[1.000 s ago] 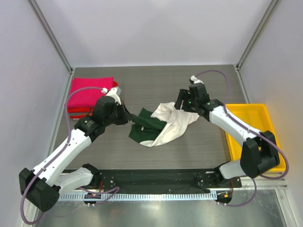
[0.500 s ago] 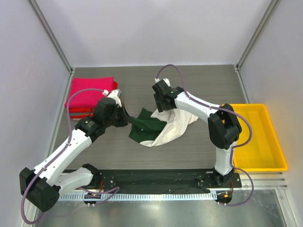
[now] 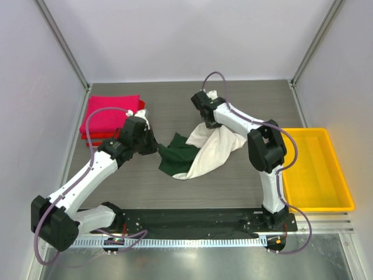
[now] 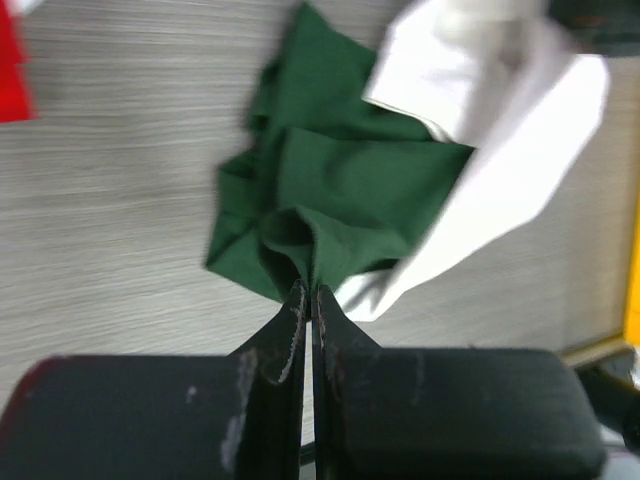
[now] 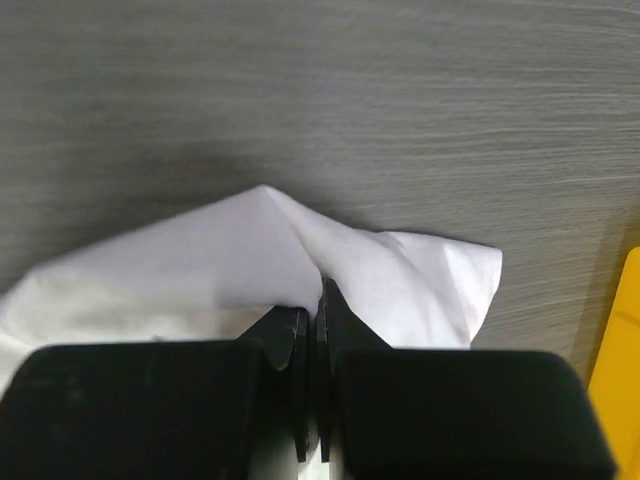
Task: Fold and stack the t-shirts
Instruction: Flatten the tshirt out
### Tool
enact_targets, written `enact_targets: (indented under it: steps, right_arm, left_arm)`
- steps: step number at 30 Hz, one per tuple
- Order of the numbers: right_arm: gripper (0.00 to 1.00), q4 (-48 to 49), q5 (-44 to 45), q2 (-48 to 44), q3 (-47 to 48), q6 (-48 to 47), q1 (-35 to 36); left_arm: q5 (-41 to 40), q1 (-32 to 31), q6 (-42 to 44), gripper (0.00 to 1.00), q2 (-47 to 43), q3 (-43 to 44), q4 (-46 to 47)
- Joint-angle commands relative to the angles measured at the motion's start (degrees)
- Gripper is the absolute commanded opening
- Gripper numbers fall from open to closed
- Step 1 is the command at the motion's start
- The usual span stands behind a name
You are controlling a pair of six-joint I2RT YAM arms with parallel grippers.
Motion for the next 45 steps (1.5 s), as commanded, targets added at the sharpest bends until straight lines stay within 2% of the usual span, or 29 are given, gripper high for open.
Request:
enact_targets:
  steps: [1, 3, 5, 7, 8, 9, 12, 13, 15, 17, 18, 22, 28, 34, 39, 45]
  right_arm:
    - [0.01, 2.7, -3.3, -9.7, 4.3, 4.2, -6.0]
    - [0.01, 4.9, -7.8, -15.3, 4.2, 5.4, -8.9]
    - [0.01, 8.5, -15.3, -22.0, 2.1, 7.8, -13.2]
    - [0.01, 13.8, -20.5, -27.0, -4.3, 10.4, -16.2]
    - [0.02, 15.8, -21.5, -33.0, -10.2, 11.3, -18.6]
    - [0.02, 17.6, -22.0, -35.6, -10.3, 12.3, -20.0]
    - [0.1, 22.5, -21.9, -46.5, -27.6, 16.1, -24.6]
    - [0.21, 24.1, -21.9, -48.8, -31.3, 17.2, -25.5]
    - [0.31, 24.9, -21.1, -53.2, -41.8, 19.6, -26.8]
    - [0.4, 25.9, -21.7, -58.9, -48.3, 20.9, -26.8]
    - [0.43, 26.6, -22.5, -60.5, -54.1, 21.8, -26.7]
    - [0.6, 30.5, -25.9, -69.1, -63.9, 22.3, -26.7]
    - [0.62, 29.9, -26.0, -67.0, -62.2, 17.7, -26.7]
    - [0.59, 29.6, -21.6, -54.0, -53.5, 16.2, -26.7]
    - [0.56, 29.3, -13.7, -43.9, -44.0, 17.0, -27.2]
    - [0.53, 28.5, -13.9, -31.6, -34.5, 17.7, -29.6]
  left_arm:
    - [-6.4, 4.3, -1.0, 0.0, 3.9, 8.4, -5.3]
    - [-6.6, 7.9, -0.5, 0.0, 5.2, 14.8, -8.6]
    - [-4.7, 14.2, 0.1, 0.0, 5.9, 19.4, -10.2]
    - [-4.4, 18.7, 0.6, 0.0, 5.9, 27.3, -13.3]
    - [-6.9, 20.4, 1.3, 0.0, 5.3, 32.5, -15.7]
    - [-6.9, 20.4, 1.6, 0.0, 4.7, 34.8, -16.7]
    - [-11.0, 22.0, 2.9, 0.0, 2.4, 40.1, -19.2]
    - [-11.8, 22.1, 3.1, 0.0, 1.7, 40.3, -19.5]
    - [-10.5, 22.1, 3.0, 0.0, -1.3, 38.0, -18.4]
    - [-6.2, 22.1, 2.5, 0.0, -3.9, 34.1, -15.6]
    - [-4.8, 22.1, 2.1, 0.0, -6.5, 29.6, -14.5]
    - [-2.4, 22.2, 1.4, 0.0, -10.7, 19.4, -10.5]
    - [1.2, 22.1, 3.5, 0.0, -9.2, 14.7, -11.7]
    - [1.2, 22.1, 4.1, 0.0, -9.3, 15.1, -11.0]
    - [-0.3, 22.1, 5.3, 0.0, -8.8, 16.9, -12.5]
    - [-0.7, 22.1, 6.6, 0.0, -8.4, 16.8, -13.1]
